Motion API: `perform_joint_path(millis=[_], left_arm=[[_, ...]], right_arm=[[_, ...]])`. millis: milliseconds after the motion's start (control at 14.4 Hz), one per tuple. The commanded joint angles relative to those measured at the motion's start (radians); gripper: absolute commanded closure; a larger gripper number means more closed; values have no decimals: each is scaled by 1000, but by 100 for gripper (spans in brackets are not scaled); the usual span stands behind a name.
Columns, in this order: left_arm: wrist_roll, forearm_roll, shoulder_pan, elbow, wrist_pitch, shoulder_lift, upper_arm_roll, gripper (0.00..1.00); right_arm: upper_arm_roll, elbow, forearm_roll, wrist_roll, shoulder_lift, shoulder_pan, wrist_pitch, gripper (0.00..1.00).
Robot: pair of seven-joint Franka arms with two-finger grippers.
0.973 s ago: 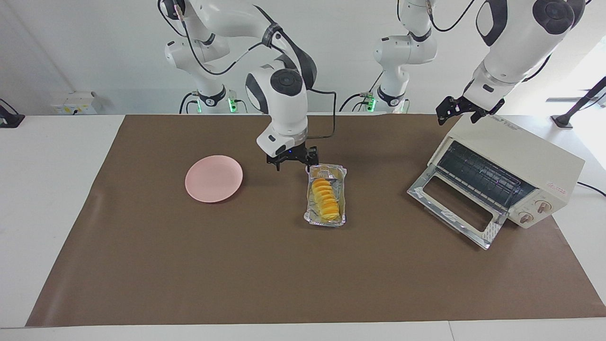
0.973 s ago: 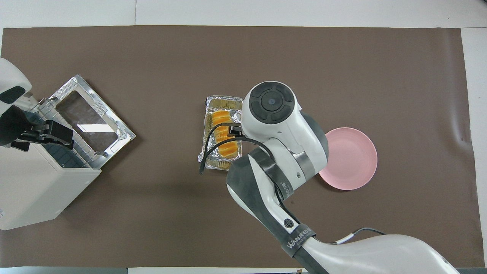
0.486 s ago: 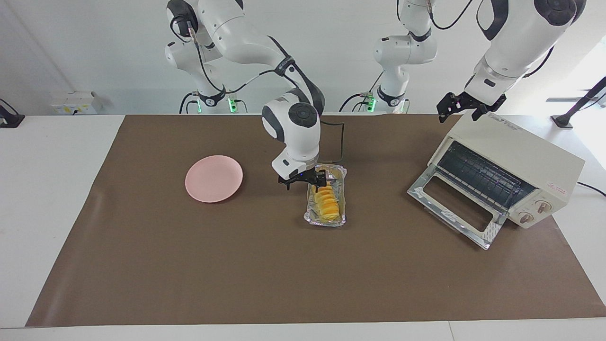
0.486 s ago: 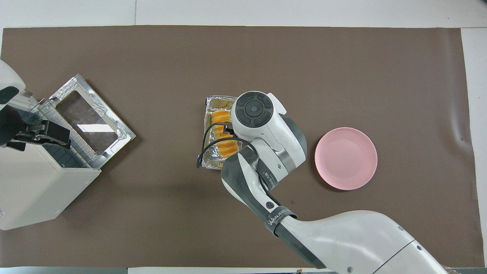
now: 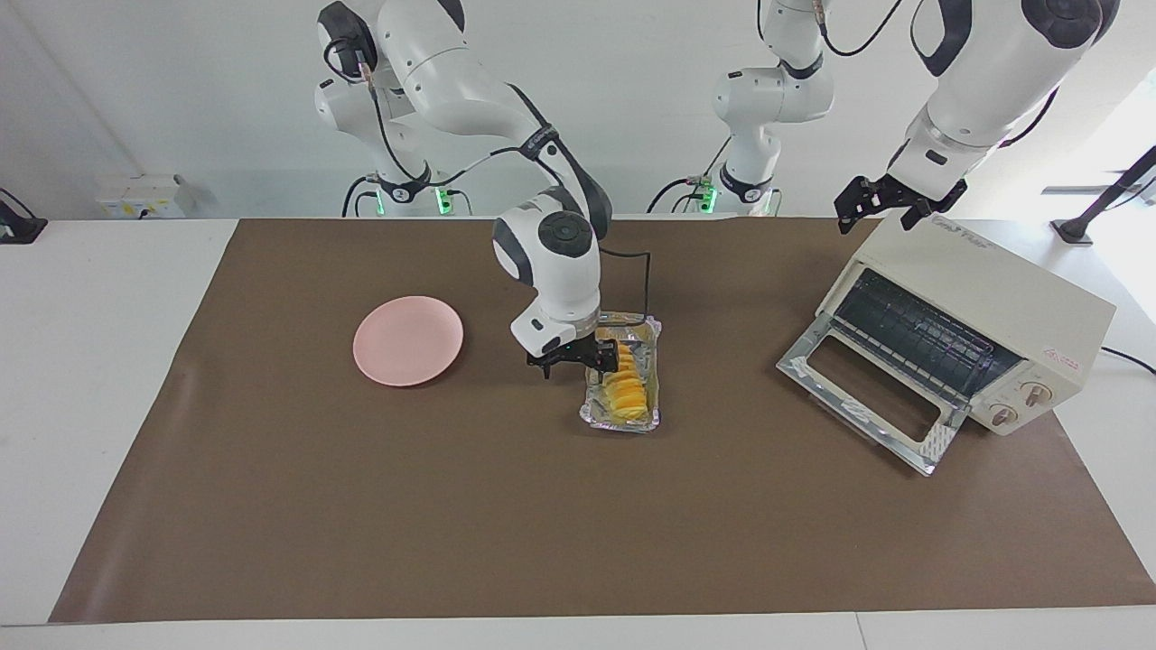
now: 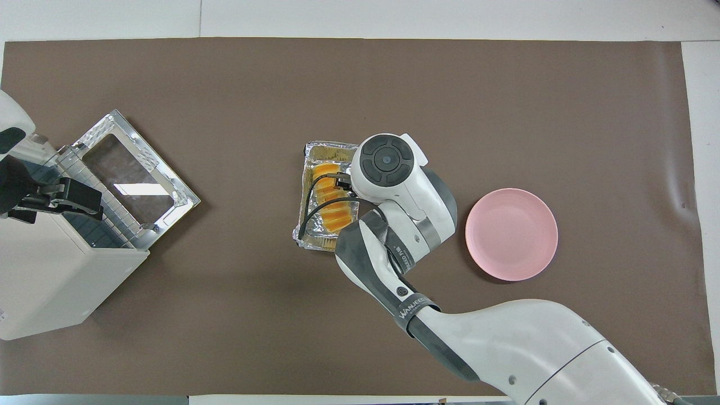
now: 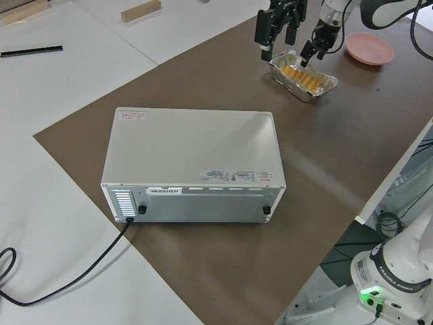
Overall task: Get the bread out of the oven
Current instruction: 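Lower the right gripper onto the bread and close on it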
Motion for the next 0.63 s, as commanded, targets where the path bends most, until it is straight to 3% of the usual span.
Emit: perform_joint_path(millis=[0, 69, 139, 278, 556], left_arm=[[-1, -13, 12, -1, -18, -12, -4, 0], [-1, -13, 12, -1, -18, -12, -5, 0], [-1, -13, 12, -1, -18, -12, -4, 0], [-1, -13, 12, -1, -18, -12, -5, 0], [-1, -13, 12, -1, -19, -12, -4, 0]], right_arm=[[11, -15, -33, -8, 4, -2, 13, 5], [11, -19, -41, -25, 4, -2, 9, 25], [11, -19, -43, -37, 4, -1, 1, 54], [11, -18, -46, -49, 2, 0, 1, 98], [11, -10, -50, -57, 4, 1, 19, 100]])
